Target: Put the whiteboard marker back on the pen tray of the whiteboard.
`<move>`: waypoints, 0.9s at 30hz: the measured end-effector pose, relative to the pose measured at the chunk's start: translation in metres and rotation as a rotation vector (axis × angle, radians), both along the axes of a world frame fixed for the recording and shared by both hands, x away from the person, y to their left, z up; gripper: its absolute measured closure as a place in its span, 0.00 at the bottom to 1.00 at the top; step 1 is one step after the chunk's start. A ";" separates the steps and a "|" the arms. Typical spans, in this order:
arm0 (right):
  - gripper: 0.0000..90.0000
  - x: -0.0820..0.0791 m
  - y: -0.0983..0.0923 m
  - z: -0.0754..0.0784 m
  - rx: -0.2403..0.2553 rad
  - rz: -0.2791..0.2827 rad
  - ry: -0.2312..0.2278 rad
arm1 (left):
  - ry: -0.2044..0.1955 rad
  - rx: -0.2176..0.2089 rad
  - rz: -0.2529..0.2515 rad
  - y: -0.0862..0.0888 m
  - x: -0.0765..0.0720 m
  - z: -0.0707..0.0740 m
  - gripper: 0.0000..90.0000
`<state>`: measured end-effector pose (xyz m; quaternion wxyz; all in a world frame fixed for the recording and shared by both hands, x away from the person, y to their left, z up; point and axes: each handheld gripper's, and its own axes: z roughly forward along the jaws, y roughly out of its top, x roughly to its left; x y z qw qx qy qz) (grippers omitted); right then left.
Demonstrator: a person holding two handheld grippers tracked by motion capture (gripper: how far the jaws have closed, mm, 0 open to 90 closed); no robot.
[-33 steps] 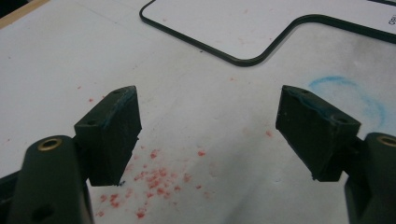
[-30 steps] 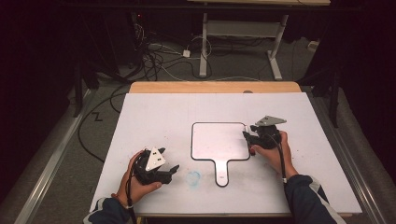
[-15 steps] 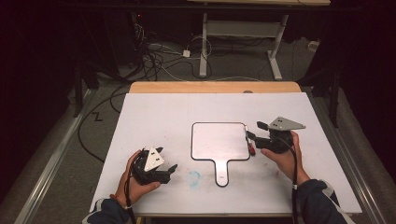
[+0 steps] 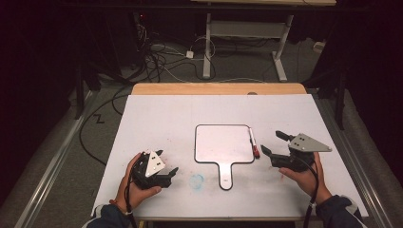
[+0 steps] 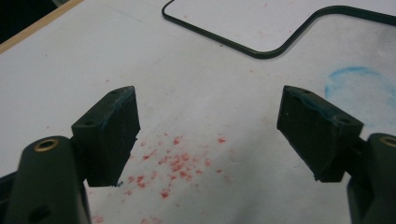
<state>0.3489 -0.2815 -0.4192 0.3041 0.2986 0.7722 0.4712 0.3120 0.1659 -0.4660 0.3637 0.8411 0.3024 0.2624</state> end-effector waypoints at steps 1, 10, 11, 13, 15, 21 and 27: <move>0.27 -0.003 -0.002 -0.001 -0.001 0.005 -0.001 | -0.001 0.001 0.003 0.001 0.000 0.000 0.22; 0.23 -0.038 -0.019 -0.014 -0.020 -0.015 -0.022 | 0.000 -0.001 0.012 0.000 -0.002 0.000 0.20; 0.23 -0.041 -0.020 -0.016 -0.027 -0.024 -0.026 | -0.002 0.000 0.011 0.000 -0.003 0.001 0.20; 0.23 -0.047 -0.022 -0.018 -0.033 -0.024 -0.020 | -0.006 0.001 0.007 0.000 -0.004 0.001 0.20; 0.24 -0.051 -0.023 -0.020 -0.052 -0.022 -0.027 | -0.007 0.003 0.005 0.000 -0.004 0.001 0.20; 0.24 -0.054 -0.023 -0.020 -0.070 -0.039 -0.043 | -0.017 -0.002 -0.009 -0.002 -0.004 0.003 0.19; 0.24 -0.053 -0.025 -0.020 -0.075 -0.052 -0.048 | -0.012 0.000 -0.012 -0.003 -0.002 0.001 0.19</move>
